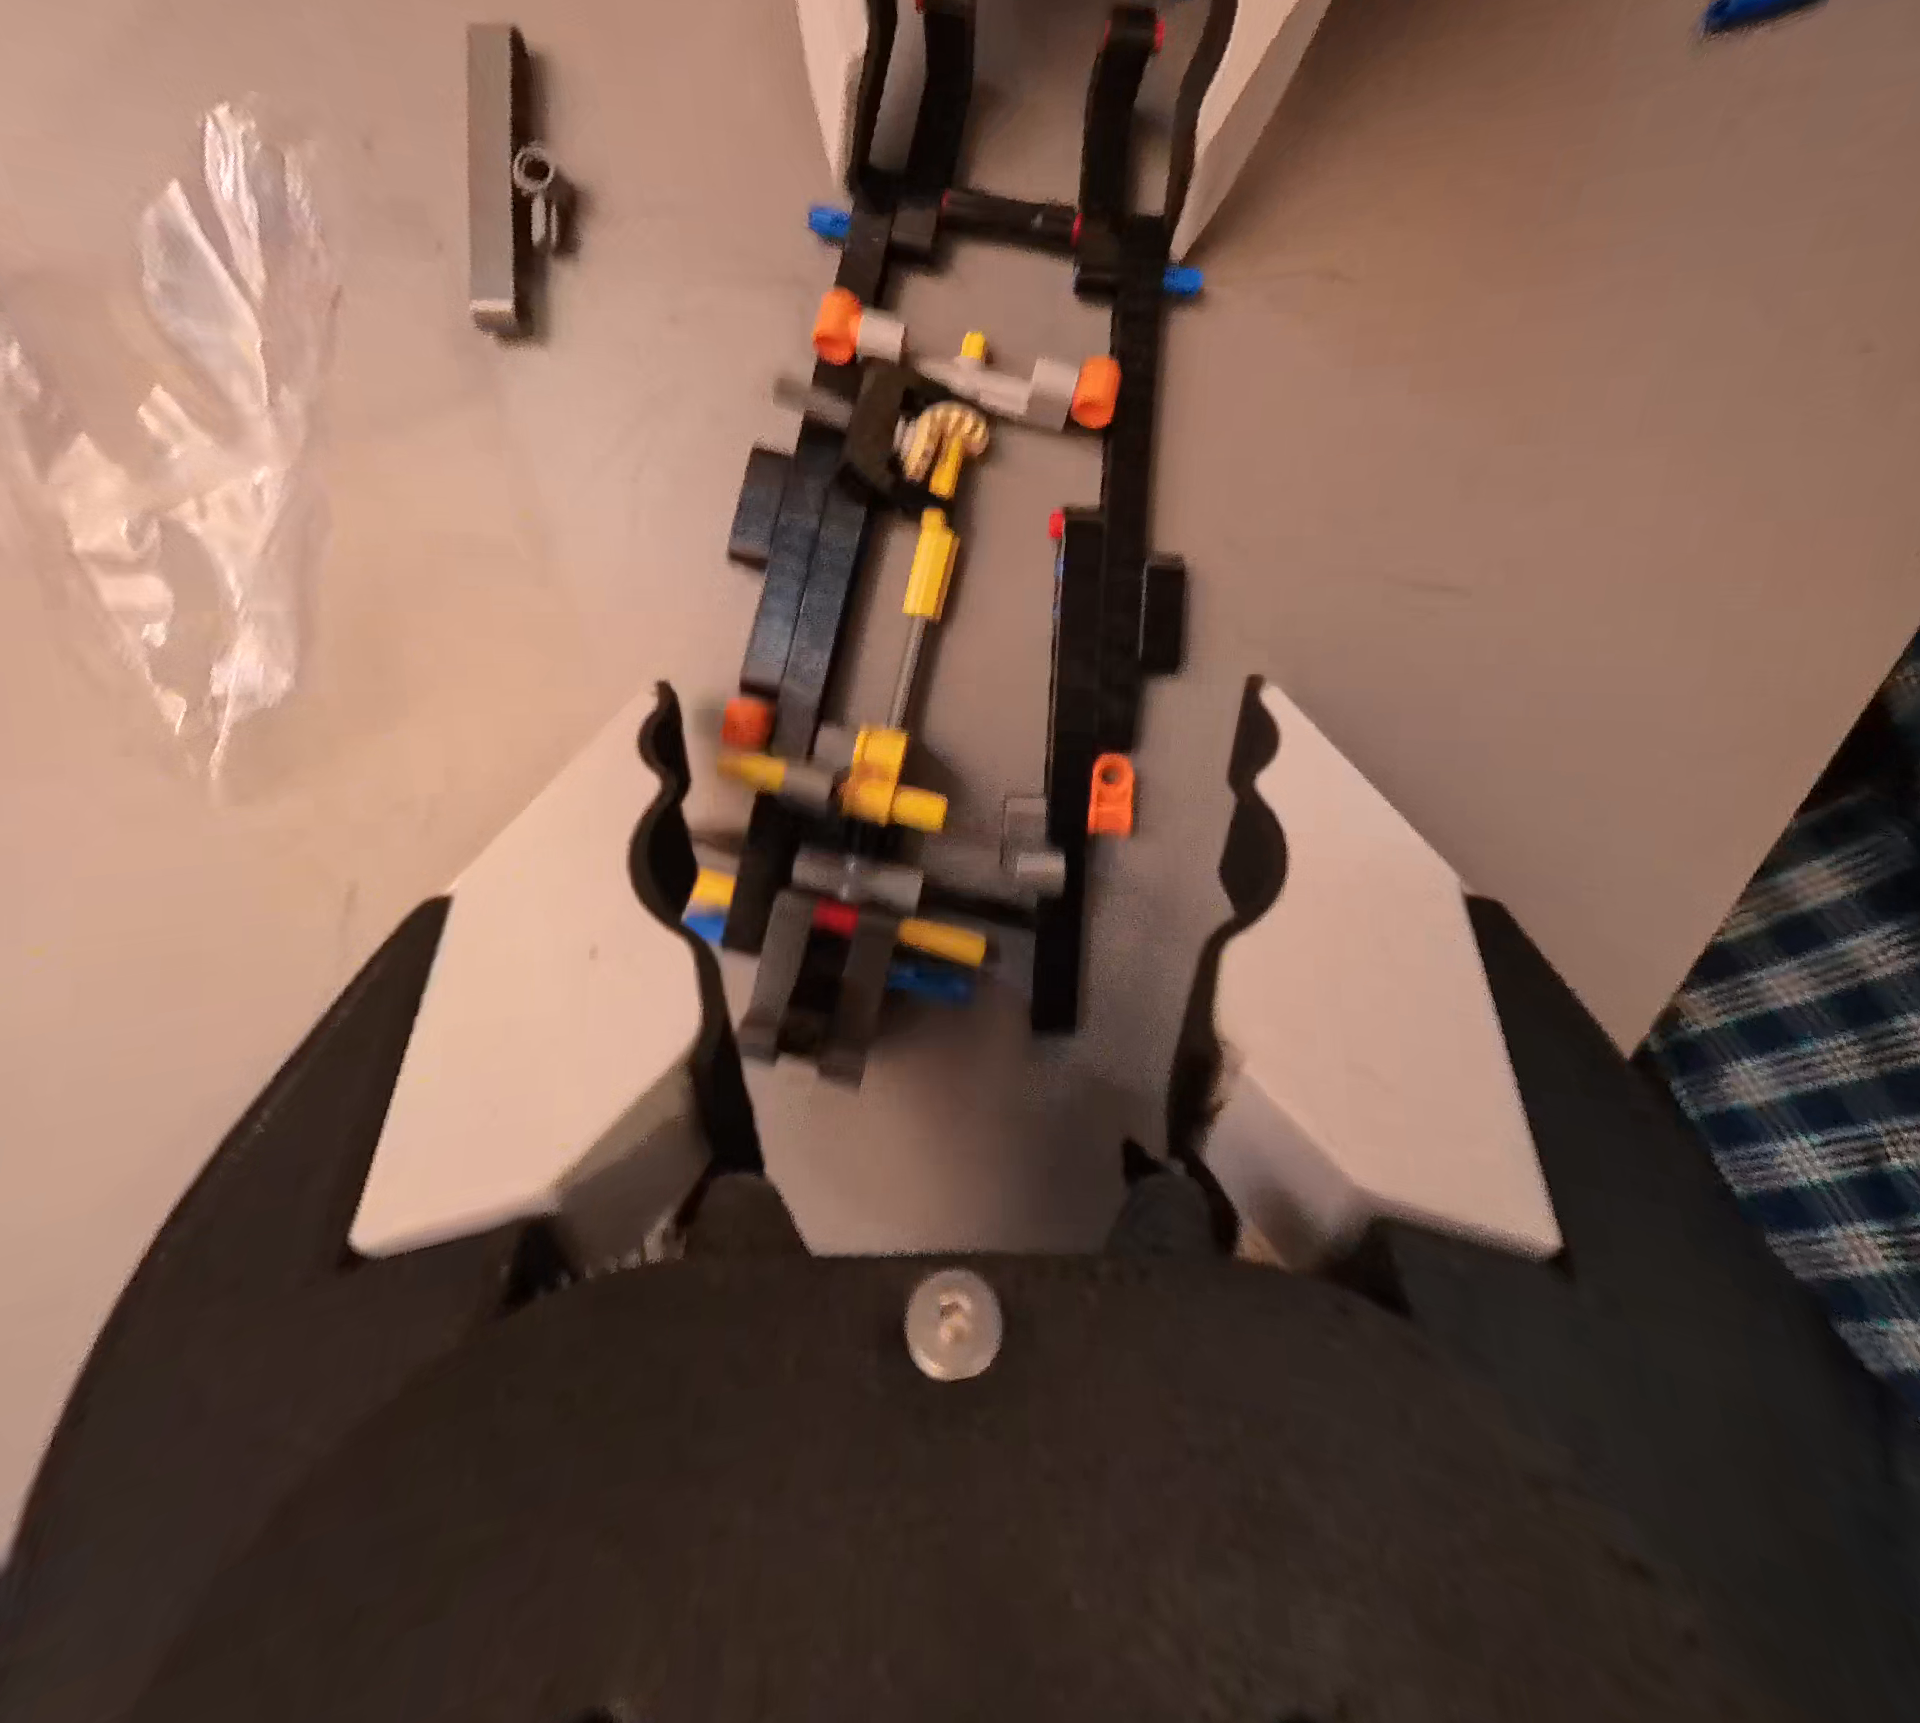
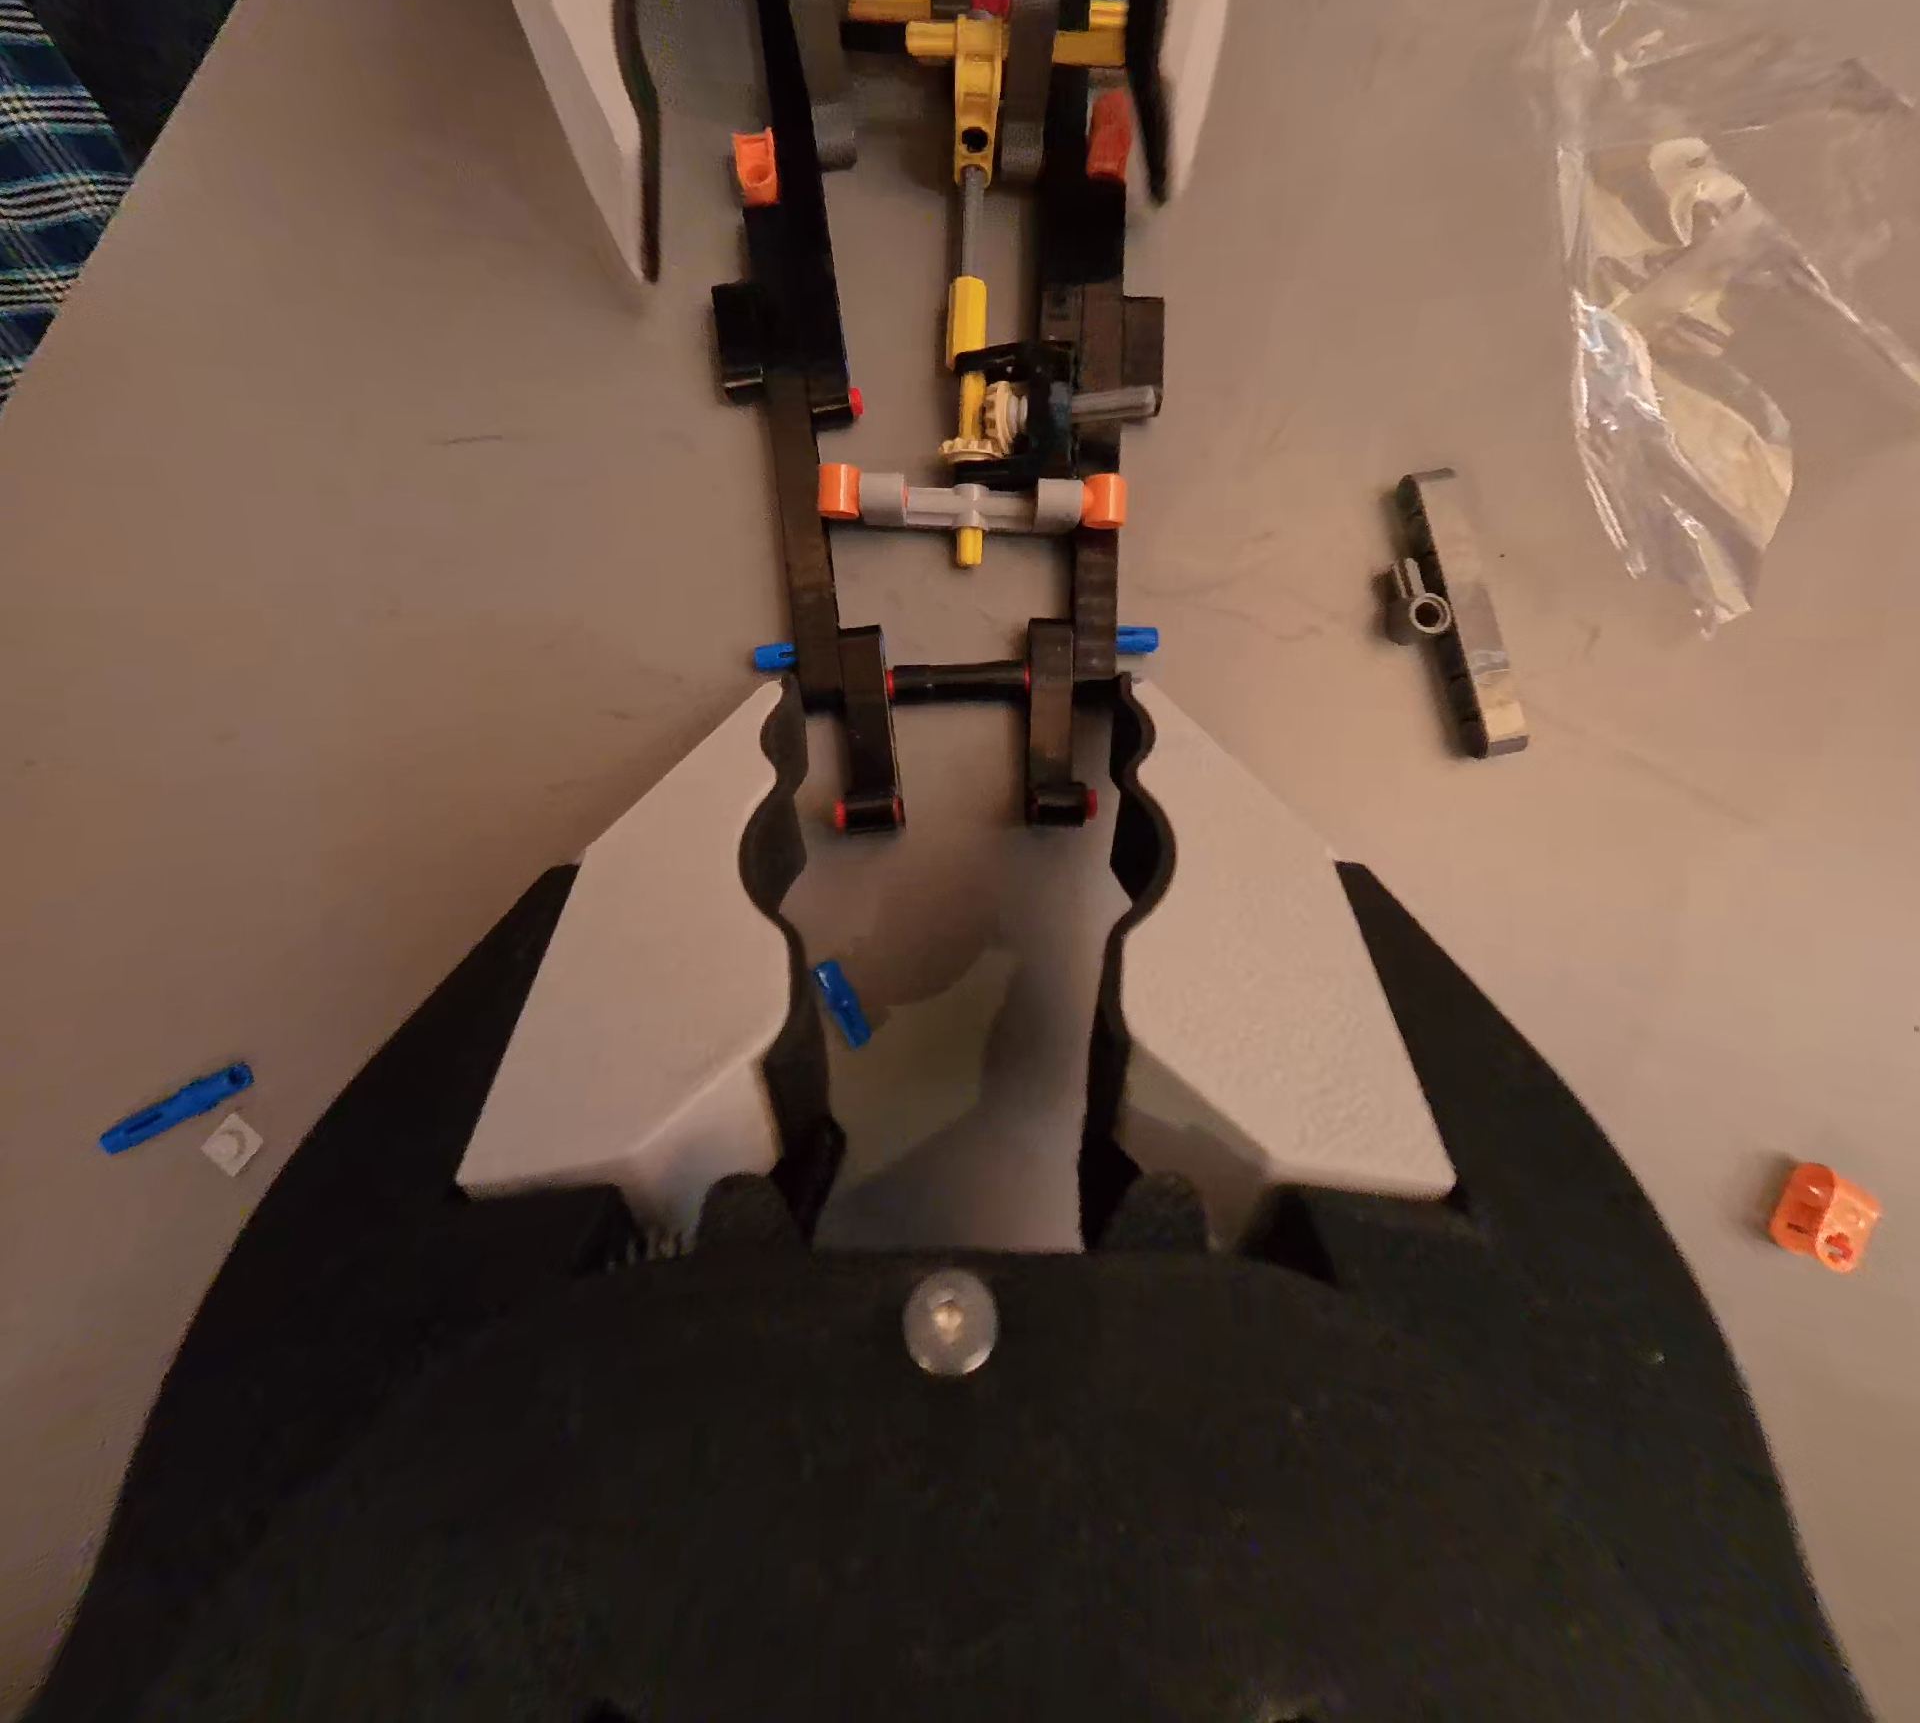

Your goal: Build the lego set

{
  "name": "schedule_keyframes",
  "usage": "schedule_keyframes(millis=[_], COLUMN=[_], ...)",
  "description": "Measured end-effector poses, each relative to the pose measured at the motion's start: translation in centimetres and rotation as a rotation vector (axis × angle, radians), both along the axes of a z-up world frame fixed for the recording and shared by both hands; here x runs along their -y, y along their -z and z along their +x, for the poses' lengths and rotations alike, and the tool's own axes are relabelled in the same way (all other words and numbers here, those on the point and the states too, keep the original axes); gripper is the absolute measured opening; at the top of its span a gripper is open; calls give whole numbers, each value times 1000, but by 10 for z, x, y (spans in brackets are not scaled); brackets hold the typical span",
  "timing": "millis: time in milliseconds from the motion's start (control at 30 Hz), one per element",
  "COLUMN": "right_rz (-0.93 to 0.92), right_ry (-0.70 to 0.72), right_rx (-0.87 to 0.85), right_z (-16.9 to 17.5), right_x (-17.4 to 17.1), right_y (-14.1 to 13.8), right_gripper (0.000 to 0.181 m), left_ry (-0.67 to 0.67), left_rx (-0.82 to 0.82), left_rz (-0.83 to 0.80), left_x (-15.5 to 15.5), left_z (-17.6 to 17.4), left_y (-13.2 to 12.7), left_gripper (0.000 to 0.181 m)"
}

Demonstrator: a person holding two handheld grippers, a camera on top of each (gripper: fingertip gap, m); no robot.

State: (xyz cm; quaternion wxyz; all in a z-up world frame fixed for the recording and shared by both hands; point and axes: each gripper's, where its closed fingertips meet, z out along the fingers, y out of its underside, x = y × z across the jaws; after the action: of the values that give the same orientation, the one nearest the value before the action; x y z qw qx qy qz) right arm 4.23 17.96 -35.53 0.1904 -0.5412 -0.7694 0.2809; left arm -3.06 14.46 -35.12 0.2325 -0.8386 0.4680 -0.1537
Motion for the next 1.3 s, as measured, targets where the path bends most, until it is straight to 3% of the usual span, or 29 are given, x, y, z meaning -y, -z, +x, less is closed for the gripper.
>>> schedule_keyframes(millis=[200, 400, 600, 733, 867, 967, 1133, 1233, 1300], right_rz=[-3, 30, 73, 83, 82, 92, 75, 49, 39], right_ry=[-11, 3, -3, -57, -102, -102, -99, -114, -112], right_rx=[9, -1, -28, -40, -43, -28, -3, 2, 6], right_z=[4, 6, -15, -26, -34, -42, -52, -55, -55], right_x=[-1, -5, 13, 44, 73, 79, 79, 83, 83], right_y=[-1, -13, -30, -34, -28, -18, -5, -2, -2], right_gripper=[57, 66, 75, 55, 53, 48, 38, 18, 15], left_ry=[-46, -12, -97, -142, -195, -216, -185, -177, -165], left_rx=[2, -35, -33, 1, 143, 139, 93, 95, 88], left_rz=[-6, 8, 25, 18, 6, 41, 38, 33, 49], left_x=[9, 11, 11, 24, 27, 15, 9, 8, 7], left_z=[-32, -33, -30, -23, -27, -41, -38, -37, -37], left_y=[-5, 10, 9, 8, -13, -19, -2, 4, 4], left_gripper=[105, 105, 93, 96, 73, 70, 72, 71, 70])
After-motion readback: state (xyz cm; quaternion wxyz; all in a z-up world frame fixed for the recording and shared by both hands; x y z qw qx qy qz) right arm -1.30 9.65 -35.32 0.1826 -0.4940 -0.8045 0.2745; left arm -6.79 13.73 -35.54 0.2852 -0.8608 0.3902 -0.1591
